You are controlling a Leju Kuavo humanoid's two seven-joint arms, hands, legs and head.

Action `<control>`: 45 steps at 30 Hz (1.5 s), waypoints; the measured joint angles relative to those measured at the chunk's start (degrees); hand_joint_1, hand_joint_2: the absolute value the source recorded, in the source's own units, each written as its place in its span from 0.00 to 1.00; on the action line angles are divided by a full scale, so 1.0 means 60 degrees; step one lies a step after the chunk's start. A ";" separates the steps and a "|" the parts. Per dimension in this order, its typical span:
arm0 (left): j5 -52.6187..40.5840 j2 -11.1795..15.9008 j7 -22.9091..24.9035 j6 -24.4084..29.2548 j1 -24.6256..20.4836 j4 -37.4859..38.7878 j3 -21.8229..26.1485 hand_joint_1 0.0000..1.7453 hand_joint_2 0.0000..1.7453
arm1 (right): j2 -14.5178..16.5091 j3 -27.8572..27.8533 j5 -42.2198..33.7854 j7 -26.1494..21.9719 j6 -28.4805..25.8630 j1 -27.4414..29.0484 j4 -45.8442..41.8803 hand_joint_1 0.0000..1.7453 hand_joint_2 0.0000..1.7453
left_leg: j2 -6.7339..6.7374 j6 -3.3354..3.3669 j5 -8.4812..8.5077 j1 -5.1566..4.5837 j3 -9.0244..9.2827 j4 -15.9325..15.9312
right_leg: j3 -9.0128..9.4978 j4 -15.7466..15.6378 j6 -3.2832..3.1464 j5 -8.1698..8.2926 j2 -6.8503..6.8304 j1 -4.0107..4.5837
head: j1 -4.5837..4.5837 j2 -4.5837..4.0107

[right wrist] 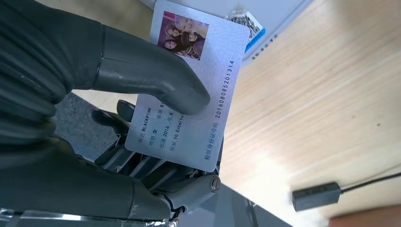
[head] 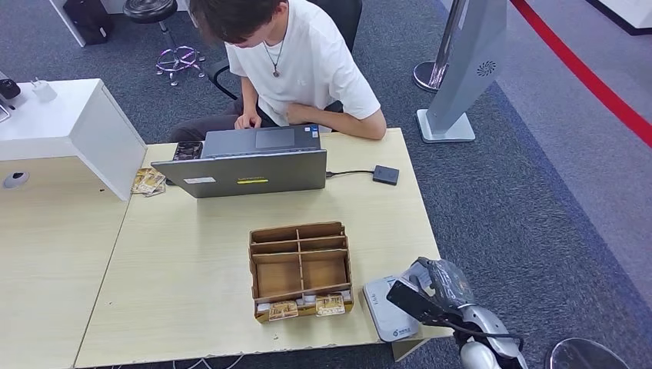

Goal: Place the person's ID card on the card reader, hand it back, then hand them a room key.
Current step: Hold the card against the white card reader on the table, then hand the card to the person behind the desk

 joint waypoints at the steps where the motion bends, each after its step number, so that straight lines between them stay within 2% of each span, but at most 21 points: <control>1: -0.0005 -0.0007 0.0000 0.0000 0.0000 0.0001 0.0005 0.00 0.00 | 0.0027 -0.0003 0.0157 -0.0006 -0.0167 -0.0001 -0.0047 1.00 1.00 | 0.0000 0.0000 0.0000 0.0000 0.0000 0.0000 | 0.0000 0.0000 0.0000 0.0000 0.0000 0.0000 | 0.0000 0.0000; 15: -0.0178 -0.0068 0.0000 0.0000 -0.0001 0.0001 0.0141 0.00 0.00 | 0.0520 -0.0302 0.2782 0.0059 -0.2497 0.0005 -0.0860 1.00 1.00 | 0.0000 0.0000 0.0000 0.0000 -0.0005 -0.0001 | -0.0005 0.0000 0.0000 0.0000 0.0000 0.0000 | 0.0000 0.0000; 23: -0.0317 -0.0068 0.0000 -0.0005 -0.0003 0.0000 0.0141 0.00 0.00 | 0.0874 -0.0310 0.4126 -0.0010 -0.3391 -0.0133 -0.1399 1.00 1.00 | 0.0000 0.0000 0.0000 0.0001 -0.0006 -0.0001 | -0.0005 0.0001 0.0000 0.0000 0.0000 0.0001 | 0.0002 0.0000; 35: -0.0601 -0.0067 0.0051 -0.0051 -0.0007 0.0000 0.0141 0.00 0.00 | 0.1280 0.0059 0.5936 -0.0048 -0.3782 -0.0808 -0.2052 1.00 1.00 | 0.0000 0.0000 0.0000 0.0001 -0.0006 -0.0001 | -0.0005 0.0001 0.0000 0.0000 0.0000 0.0000 | 0.0001 0.0000; 45: -0.0807 -0.0065 0.0038 -0.0087 -0.0020 0.0001 0.0141 0.00 0.00 | 0.1427 0.1070 0.6879 0.0166 -0.3784 -0.1784 -0.2071 1.00 1.00 | -0.0001 -0.0001 0.0002 0.0001 -0.0006 -0.0001 | -0.0005 0.0004 -0.0001 0.0000 0.0000 0.0001 | 0.0002 0.0000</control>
